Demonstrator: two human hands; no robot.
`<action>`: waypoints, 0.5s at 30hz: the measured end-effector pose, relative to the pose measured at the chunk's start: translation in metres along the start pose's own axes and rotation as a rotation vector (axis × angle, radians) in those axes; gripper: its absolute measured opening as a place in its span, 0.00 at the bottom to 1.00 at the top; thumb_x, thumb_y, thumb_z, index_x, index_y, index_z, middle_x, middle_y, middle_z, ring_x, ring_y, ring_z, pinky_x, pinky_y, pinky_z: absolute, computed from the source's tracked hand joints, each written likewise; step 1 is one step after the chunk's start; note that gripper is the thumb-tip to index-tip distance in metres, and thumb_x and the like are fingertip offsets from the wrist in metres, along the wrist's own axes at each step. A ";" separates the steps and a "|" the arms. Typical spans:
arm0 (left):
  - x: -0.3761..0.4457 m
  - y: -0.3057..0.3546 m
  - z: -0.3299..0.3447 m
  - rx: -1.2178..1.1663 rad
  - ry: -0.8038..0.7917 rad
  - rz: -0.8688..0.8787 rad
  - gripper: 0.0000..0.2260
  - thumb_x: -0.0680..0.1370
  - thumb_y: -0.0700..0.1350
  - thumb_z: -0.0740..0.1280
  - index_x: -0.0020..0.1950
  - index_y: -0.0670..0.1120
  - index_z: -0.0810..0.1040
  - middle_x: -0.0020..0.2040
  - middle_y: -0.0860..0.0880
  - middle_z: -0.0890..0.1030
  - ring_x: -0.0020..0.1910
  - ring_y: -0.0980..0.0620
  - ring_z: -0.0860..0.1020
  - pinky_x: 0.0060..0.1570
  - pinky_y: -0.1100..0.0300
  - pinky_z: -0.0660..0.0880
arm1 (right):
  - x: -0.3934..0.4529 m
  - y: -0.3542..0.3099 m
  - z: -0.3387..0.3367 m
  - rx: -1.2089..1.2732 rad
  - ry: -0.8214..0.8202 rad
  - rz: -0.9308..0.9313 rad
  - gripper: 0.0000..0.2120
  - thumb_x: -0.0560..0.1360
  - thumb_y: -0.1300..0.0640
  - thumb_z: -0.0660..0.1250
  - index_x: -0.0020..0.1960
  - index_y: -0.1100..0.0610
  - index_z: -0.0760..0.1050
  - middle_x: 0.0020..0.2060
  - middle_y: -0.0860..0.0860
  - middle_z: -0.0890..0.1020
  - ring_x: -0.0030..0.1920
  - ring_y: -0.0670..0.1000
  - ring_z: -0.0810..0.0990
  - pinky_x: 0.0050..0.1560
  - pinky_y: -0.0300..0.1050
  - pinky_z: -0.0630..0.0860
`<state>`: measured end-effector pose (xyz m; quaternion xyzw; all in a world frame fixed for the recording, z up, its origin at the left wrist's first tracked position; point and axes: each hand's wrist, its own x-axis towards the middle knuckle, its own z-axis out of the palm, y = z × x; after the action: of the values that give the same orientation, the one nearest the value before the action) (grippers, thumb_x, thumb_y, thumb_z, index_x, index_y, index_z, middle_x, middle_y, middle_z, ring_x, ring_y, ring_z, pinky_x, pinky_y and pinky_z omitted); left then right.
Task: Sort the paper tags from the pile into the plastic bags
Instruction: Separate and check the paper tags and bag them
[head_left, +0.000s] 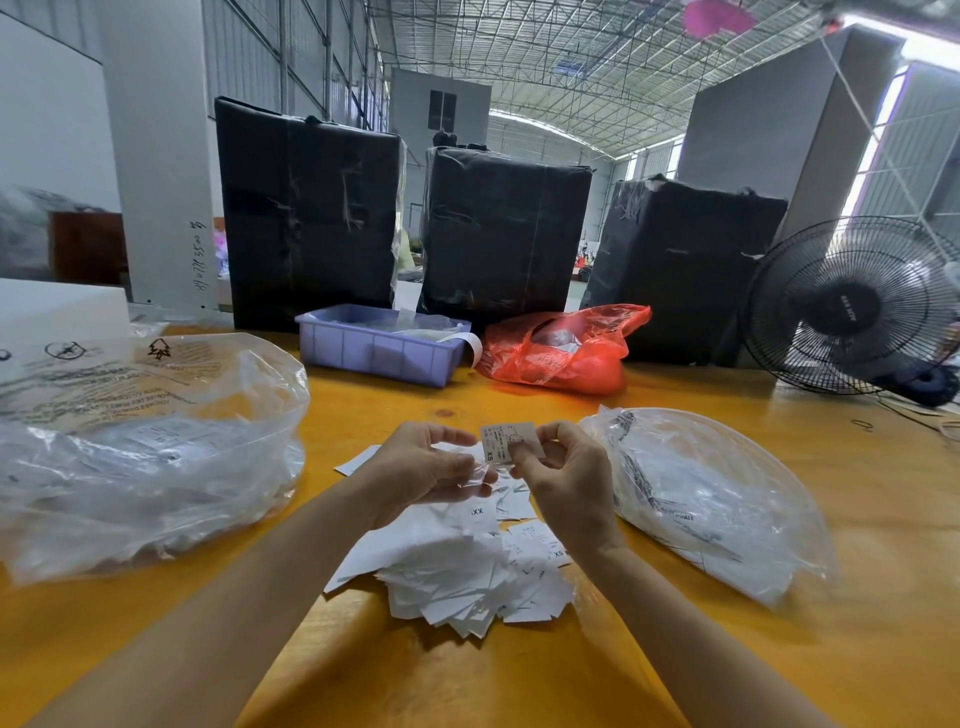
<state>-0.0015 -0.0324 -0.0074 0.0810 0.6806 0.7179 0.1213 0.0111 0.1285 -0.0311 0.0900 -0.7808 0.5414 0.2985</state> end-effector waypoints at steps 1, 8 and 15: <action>0.001 -0.001 0.001 0.032 0.015 0.018 0.11 0.76 0.32 0.65 0.58 0.38 0.73 0.47 0.35 0.83 0.43 0.42 0.84 0.41 0.56 0.82 | 0.000 0.000 0.000 0.006 0.018 -0.004 0.05 0.73 0.62 0.70 0.42 0.56 0.74 0.39 0.58 0.84 0.40 0.57 0.84 0.41 0.59 0.80; 0.004 -0.009 0.005 0.183 0.112 0.184 0.07 0.77 0.39 0.67 0.53 0.40 0.73 0.37 0.43 0.85 0.35 0.48 0.84 0.35 0.62 0.79 | -0.001 -0.005 -0.004 -0.025 0.043 -0.011 0.10 0.76 0.66 0.63 0.52 0.55 0.79 0.38 0.57 0.83 0.33 0.53 0.82 0.37 0.52 0.81; 0.003 -0.009 0.009 0.231 0.062 0.211 0.07 0.77 0.45 0.66 0.52 0.43 0.74 0.36 0.42 0.85 0.34 0.47 0.84 0.33 0.61 0.79 | -0.005 -0.010 -0.005 0.000 -0.312 0.136 0.10 0.75 0.55 0.69 0.36 0.54 0.82 0.30 0.46 0.81 0.32 0.41 0.77 0.40 0.39 0.74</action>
<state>-0.0013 -0.0227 -0.0164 0.1433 0.7499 0.6457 0.0138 0.0215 0.1280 -0.0249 0.1201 -0.8219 0.5399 0.1363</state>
